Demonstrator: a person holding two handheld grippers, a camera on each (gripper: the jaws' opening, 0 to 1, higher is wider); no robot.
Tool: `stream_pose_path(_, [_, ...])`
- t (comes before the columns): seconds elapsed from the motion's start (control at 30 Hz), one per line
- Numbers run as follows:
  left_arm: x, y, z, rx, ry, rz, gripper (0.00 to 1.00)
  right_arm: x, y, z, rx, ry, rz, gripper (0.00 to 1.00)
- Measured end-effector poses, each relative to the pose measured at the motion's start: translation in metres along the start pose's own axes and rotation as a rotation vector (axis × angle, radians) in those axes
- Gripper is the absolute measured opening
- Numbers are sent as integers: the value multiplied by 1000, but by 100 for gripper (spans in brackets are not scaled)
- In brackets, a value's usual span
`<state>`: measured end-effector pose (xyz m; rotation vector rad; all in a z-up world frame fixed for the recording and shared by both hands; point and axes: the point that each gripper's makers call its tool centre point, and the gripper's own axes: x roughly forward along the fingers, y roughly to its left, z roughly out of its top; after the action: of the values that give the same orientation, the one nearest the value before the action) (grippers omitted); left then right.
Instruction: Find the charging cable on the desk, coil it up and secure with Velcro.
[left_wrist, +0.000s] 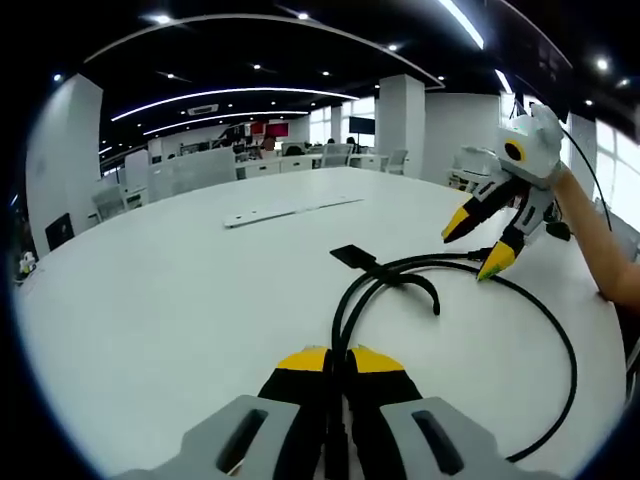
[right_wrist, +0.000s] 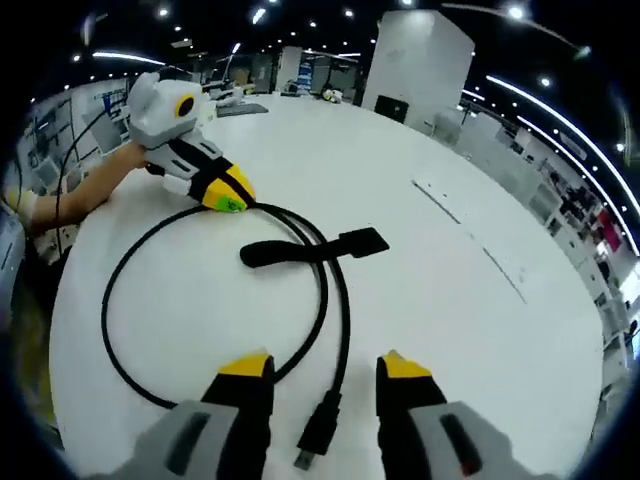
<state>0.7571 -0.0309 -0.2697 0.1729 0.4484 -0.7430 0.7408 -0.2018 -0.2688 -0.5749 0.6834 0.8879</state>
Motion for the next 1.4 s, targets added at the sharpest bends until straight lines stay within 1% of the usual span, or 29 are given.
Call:
stream_pose_path(0.07, [0, 0, 0, -2, 0, 1, 8, -1, -1, -1, 8, 2, -4, 38])
stream_pose_path(0.1, [0, -1, 0, -3, 1, 2, 8, -3, 2, -10, 153, 41, 16, 35])
stream_pose_path(0.17, [0, -1, 0, -15, 2, 5, 8, -2, 1, -14, 285, 51, 28, 28])
stream_pose_path(0.2, [0, 0, 0, -23, 5, 9, 8, -2, -4, -13, 263, 23, 19, 24])
stream_pose_path(0.33, [-1, 0, -1, -28, 12, 19, 8, -4, -6, -17, 259, 40, 2, 21])
stream_pose_path(0.37, [-2, -1, -1, -31, 32, 40, 8, -8, 2, -21, 171, 95, -36, 19])
stream_pose_path(0.43, [-4, -4, -2, -33, 56, 50, 8, -9, 7, -21, 115, 137, -62, 17])
stream_pose_path(0.5, [-6, -7, -4, -36, 76, 54, 8, -10, 11, -21, 101, 172, -82, 16])
stream_pose_path(0.57, [-8, -10, -5, -31, 89, 58, 8, -11, 14, -23, 116, 208, -89, 16])
stream_pose_path(0.63, [-10, -13, -7, -18, 105, 60, 8, -11, 18, -24, 114, 221, -80, 16])
stream_pose_path(0.67, [-11, -13, -8, -19, 109, 60, 8, -11, 19, -24, 95, 223, -72, 16])
stream_pose_path(0.77, [-12, -13, -9, -20, 109, 57, 8, -10, 17, -23, 81, 223, -75, 16])
stream_pose_path(0.93, [-14, -14, -10, -22, 116, 46, 8, -9, 18, -22, 75, 214, -57, 16])
stream_pose_path(0.97, [-14, -13, -10, -21, 117, 44, 8, -9, 18, -21, 62, 213, -53, 16])
stream_pose_path(1.03, [-13, -13, -10, -20, 114, 38, 8, -9, 16, -18, 4, 205, -55, 17])
stream_pose_path(1.07, [-13, -13, -9, -19, 113, 37, 8, -8, 14, -11, -15, 171, -63, 16])
stream_pose_path(1.13, [-14, -13, -9, -22, 114, 30, 8, -8, 16, -1, -6, 121, -49, 16])
stream_pose_path(1.17, [-14, -13, -9, -22, 113, 28, 8, -8, 17, 6, -20, 89, -41, 18])
stream_pose_path(1.2, [-14, -13, -9, -24, 112, 25, 8, -7, 16, 16, -79, 43, -41, 20])
stream_pose_path(1.23, [-14, -14, -10, -26, 112, 23, 8, -5, 14, 23, -105, -5, -58, 21])
stream_pose_path(1.27, [-14, -14, -10, -26, 111, 22, 8, -4, 12, 24, -104, -12, -67, 21])
stream_pose_path(1.37, [-14, -14, -9, -30, 109, 14, 8, 15, -4, 31, -95, -33, -129, 21])
stream_pose_path(1.4, [-14, -14, -9, -30, 108, 13, 8, 21, -4, 30, -89, -36, -108, 22])
